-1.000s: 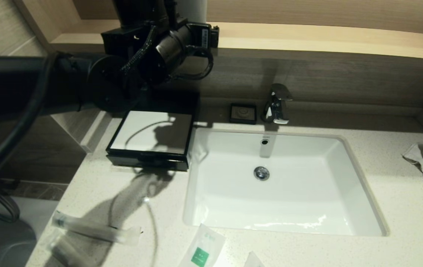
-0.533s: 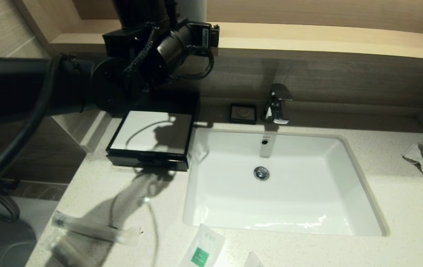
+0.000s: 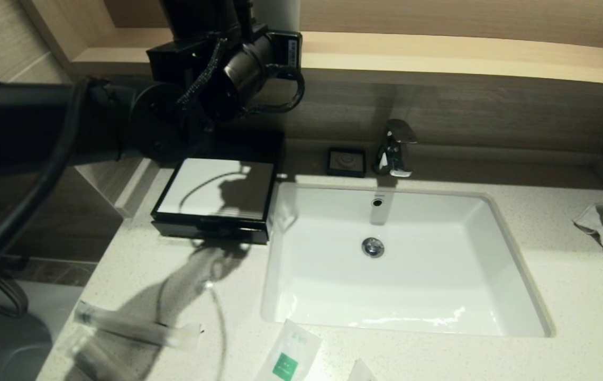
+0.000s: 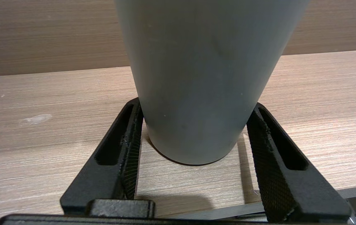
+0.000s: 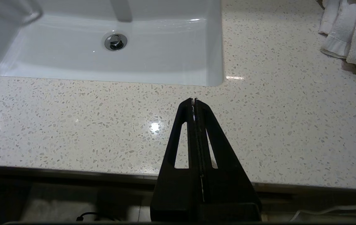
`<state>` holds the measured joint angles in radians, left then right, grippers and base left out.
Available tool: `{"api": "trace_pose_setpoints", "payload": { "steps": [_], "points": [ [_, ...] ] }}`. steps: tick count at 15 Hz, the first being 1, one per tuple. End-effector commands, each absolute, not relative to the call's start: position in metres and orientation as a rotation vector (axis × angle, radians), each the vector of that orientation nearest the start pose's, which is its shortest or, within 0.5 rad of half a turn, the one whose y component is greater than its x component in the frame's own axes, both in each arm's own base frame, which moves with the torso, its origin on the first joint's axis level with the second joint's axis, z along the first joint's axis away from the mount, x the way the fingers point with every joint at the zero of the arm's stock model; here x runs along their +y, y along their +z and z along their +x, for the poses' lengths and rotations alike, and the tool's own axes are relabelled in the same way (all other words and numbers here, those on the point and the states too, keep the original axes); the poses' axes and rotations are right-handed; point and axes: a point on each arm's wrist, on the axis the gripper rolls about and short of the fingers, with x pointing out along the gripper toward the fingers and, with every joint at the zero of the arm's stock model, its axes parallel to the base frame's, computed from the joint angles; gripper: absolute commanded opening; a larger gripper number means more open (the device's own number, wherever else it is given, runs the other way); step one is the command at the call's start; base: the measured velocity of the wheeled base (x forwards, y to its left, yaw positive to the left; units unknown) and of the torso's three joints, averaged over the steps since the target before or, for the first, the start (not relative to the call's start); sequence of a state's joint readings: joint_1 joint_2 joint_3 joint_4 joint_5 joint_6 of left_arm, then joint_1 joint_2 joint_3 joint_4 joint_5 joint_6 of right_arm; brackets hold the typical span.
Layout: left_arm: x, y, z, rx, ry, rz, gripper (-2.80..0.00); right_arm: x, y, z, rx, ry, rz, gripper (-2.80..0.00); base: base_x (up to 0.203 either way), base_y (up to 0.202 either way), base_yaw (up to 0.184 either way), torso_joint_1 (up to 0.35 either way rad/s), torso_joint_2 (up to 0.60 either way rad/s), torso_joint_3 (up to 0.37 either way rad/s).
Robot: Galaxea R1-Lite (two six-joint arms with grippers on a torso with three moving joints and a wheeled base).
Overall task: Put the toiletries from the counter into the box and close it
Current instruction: Pick up the cup
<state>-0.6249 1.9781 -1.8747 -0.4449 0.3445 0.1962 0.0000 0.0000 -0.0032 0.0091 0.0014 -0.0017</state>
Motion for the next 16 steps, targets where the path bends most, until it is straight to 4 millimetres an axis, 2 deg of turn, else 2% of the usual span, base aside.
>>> {"api": "trace_pose_setpoints", "payload": {
  "steps": [1,11,16],
  "points": [
    [-0.225,0.367,0.325,-0.331,-0.245,0.032,-2.80,0.000,0.075,-0.023,0.006,0.002,-0.002,-2.80,0.000,0.000,0.000,0.000,0.00,0.000],
    [-0.220,0.375,0.318,-0.358,-0.237,0.018,-2.80,0.000,0.075,-0.023,0.006,0.002,-0.002,-2.80,0.000,0.000,0.000,0.000,0.00,0.000],
    [-0.206,0.381,0.300,-0.350,-0.210,0.015,-2.80,0.000,0.075,-0.023,0.006,0.002,-0.002,-2.80,0.000,0.000,0.000,0.000,0.00,0.000]
  ]
}}
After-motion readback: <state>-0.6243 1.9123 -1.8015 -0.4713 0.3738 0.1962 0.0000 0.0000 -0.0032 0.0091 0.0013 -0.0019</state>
